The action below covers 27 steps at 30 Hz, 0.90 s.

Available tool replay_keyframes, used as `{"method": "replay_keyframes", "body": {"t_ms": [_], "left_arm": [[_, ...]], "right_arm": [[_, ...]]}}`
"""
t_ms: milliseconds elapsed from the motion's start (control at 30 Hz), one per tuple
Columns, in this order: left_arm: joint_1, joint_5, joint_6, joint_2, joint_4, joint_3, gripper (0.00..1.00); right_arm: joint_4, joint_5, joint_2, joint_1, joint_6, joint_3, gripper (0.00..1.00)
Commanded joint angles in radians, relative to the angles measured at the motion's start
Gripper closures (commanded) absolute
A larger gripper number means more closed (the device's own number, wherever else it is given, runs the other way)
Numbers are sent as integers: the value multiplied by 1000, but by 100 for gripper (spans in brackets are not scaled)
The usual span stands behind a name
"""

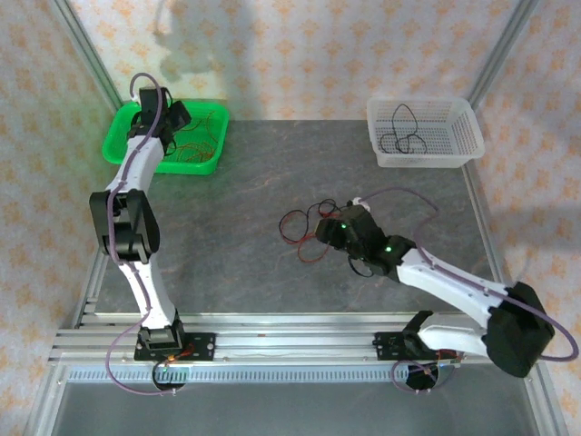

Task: Untangle the cables

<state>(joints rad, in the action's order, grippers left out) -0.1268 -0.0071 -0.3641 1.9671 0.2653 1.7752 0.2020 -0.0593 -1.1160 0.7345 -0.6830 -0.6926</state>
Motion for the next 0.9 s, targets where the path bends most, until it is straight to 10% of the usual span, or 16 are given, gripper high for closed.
{"method": "replay_keyframes", "body": {"t_ms": [0,467,867], "left_arm": [[32,-1,24,-117,3,-21,14],[146,70,-25,-403,101,-87,17],[497,-75,-107,-771,231,-388,21]], "right_arm": [[29,20,108,6,-23,35,36],[85,13,162,6,-32,87,35],[-15,-26,78,9,-89,148,35]]}}
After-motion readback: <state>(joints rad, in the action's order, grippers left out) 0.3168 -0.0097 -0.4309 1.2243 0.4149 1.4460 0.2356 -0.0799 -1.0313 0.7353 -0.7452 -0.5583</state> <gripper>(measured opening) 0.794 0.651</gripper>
